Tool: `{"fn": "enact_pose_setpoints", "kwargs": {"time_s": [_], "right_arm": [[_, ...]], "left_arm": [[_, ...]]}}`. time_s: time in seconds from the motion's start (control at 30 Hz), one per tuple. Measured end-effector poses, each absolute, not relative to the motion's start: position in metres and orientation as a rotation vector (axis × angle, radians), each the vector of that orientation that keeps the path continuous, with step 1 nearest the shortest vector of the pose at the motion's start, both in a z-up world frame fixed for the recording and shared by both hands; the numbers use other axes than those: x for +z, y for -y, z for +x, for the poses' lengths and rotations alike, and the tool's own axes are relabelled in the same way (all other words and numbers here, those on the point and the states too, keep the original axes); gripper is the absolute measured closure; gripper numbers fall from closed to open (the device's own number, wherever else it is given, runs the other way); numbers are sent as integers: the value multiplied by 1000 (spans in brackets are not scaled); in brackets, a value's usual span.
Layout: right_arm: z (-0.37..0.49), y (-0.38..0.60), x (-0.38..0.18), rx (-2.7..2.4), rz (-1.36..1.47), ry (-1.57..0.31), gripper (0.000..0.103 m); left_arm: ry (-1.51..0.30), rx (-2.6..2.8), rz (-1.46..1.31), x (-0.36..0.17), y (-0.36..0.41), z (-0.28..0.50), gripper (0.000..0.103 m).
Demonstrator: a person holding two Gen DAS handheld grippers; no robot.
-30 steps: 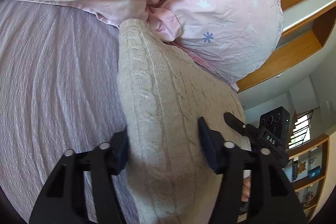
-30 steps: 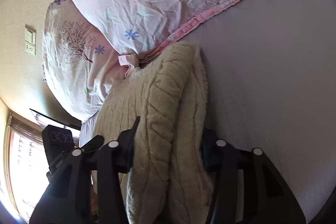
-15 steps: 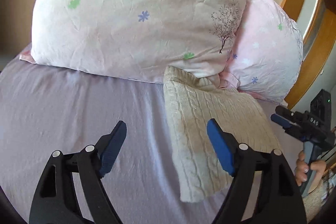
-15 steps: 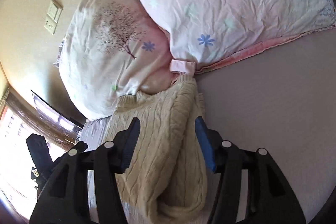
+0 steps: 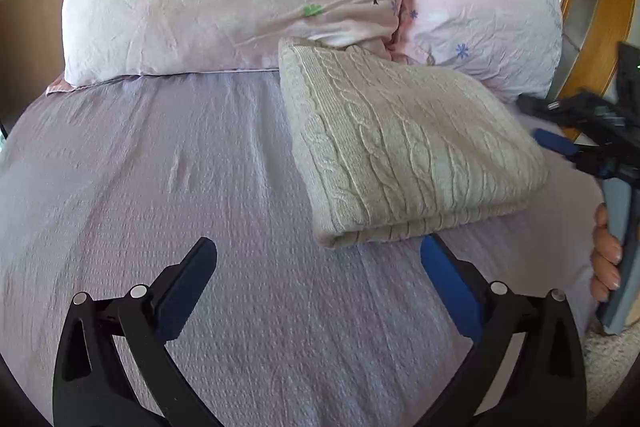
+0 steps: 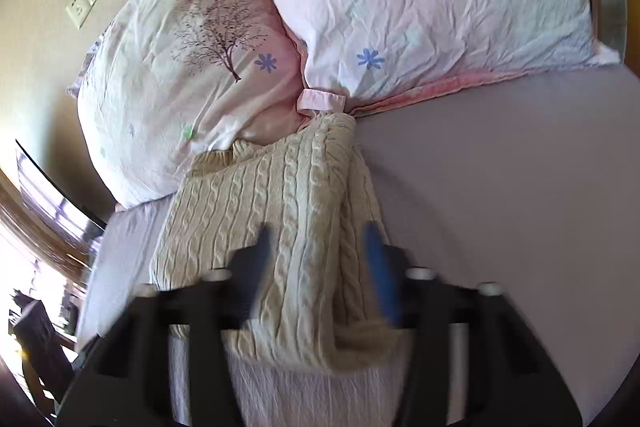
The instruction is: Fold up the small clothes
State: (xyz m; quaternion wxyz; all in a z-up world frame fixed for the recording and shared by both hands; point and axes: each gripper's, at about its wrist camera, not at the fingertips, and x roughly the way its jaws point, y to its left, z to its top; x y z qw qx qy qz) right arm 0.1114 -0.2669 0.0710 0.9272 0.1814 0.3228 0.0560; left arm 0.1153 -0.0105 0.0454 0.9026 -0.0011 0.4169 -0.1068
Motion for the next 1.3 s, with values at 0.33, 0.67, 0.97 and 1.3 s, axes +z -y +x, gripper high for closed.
{"fn": "enact_pose_setpoints", "kwargs": {"time_s": [0.33, 0.67, 0.97, 1.3], "right_arm": [[79, 213, 14, 89, 142, -805, 2], [86, 191, -8, -18, 4, -889, 2], [86, 192, -7, -16, 3, -891, 2], [87, 192, -7, -16, 2, -891, 2]], "left_arm": [[-957, -146, 91, 20, 24, 124, 1], [-958, -142, 92, 21, 22, 123, 1], [-958, -143, 92, 22, 22, 124, 1], [-958, -143, 91, 21, 22, 124, 1]]}}
